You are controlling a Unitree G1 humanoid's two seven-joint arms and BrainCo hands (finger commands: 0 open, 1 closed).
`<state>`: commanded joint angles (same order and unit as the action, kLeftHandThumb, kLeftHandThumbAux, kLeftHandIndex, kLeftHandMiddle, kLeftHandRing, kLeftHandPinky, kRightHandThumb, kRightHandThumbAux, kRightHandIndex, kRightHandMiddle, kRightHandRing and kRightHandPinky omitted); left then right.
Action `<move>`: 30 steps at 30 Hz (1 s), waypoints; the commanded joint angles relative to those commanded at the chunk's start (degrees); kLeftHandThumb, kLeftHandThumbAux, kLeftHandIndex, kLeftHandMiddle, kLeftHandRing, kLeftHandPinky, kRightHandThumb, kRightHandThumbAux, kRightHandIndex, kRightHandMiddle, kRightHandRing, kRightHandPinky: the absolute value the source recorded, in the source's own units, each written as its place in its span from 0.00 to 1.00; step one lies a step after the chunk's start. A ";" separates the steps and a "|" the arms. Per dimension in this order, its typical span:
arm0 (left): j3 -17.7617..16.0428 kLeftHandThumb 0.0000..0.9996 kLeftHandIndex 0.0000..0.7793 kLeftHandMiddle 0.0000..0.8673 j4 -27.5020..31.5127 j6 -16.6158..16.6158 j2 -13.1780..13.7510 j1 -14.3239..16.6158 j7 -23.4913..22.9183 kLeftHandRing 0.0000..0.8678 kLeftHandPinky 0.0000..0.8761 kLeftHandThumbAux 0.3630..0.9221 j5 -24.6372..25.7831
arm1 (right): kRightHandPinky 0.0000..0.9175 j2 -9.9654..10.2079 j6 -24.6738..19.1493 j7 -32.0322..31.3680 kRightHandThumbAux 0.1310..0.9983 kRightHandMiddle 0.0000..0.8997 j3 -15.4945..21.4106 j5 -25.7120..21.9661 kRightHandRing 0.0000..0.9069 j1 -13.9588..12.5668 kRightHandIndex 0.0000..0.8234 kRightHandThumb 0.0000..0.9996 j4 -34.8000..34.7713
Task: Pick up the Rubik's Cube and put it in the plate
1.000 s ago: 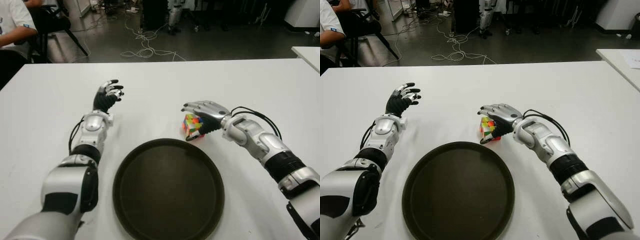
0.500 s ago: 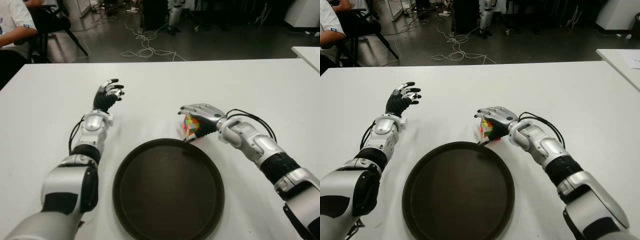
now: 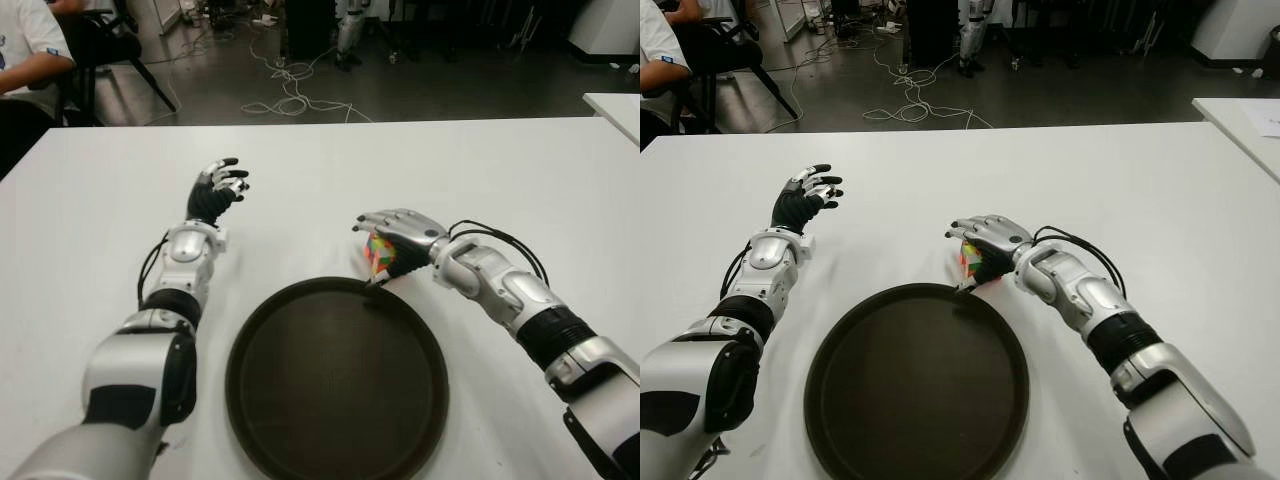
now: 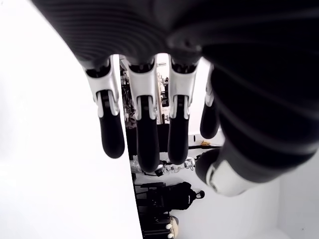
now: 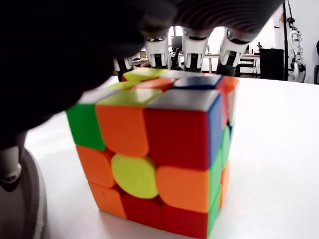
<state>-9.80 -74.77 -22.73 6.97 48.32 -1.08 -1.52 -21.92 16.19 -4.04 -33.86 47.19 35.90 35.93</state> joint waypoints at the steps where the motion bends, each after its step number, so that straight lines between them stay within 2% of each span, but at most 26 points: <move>1: -0.04 0.49 0.29 0.38 -0.01 0.05 -0.01 0.03 0.01 0.38 0.36 0.66 0.04 | 0.10 0.04 -0.13 -0.10 0.36 0.10 -0.01 0.03 0.10 0.05 0.08 0.00 0.01; 9: -0.09 0.50 0.30 0.38 -0.01 -0.38 -0.04 -0.02 -0.14 0.37 0.36 0.64 0.06 | 0.11 0.36 -0.76 -0.56 0.35 0.10 -0.08 -0.11 0.10 0.44 0.08 0.00 0.67; 19: 0.01 0.46 0.29 0.38 -0.06 -0.31 0.02 0.00 0.08 0.38 0.37 0.64 -0.07 | 0.14 0.51 -0.05 0.08 0.36 0.11 0.19 -0.37 0.11 1.56 0.07 0.00 3.38; 28: 0.07 0.50 0.28 0.37 -0.07 -0.02 0.04 0.12 0.34 0.38 0.37 0.66 -0.15 | 0.16 0.54 -1.03 0.51 0.37 0.11 0.67 -0.43 0.13 1.95 0.08 0.00 4.44; 30: -0.01 0.51 0.28 0.37 -0.06 0.04 0.03 0.12 0.24 0.37 0.36 0.66 -0.04 | 0.20 0.56 -0.98 1.18 0.39 0.12 0.72 -0.43 0.14 2.31 0.08 0.00 5.43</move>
<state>-9.81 -74.83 -22.69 7.00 48.44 -0.84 -1.56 -21.36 15.22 -2.86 -33.13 46.76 38.20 41.36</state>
